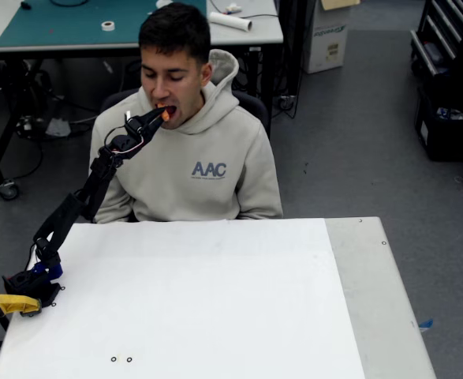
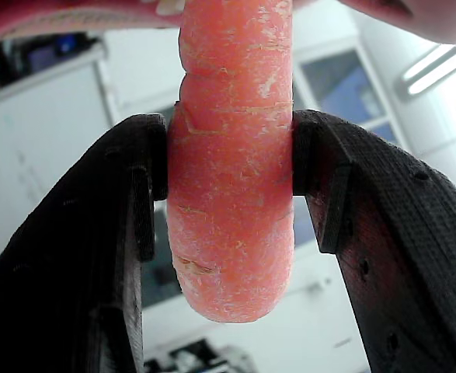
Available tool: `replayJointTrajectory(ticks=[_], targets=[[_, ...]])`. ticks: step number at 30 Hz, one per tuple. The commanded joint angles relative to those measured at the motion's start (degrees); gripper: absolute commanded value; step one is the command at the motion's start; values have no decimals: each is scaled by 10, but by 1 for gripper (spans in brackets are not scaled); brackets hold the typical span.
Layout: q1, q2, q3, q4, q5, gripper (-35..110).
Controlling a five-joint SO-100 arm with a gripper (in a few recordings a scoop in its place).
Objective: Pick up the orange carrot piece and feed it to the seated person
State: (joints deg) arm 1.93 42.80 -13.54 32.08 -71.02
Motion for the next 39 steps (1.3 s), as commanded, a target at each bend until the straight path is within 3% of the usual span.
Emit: replayJointTrajectory(ticks=[1, 39], targets=[[-5, 25, -50, -12, -4, -2], [-5, -37, -54, -20, -4, -2]])
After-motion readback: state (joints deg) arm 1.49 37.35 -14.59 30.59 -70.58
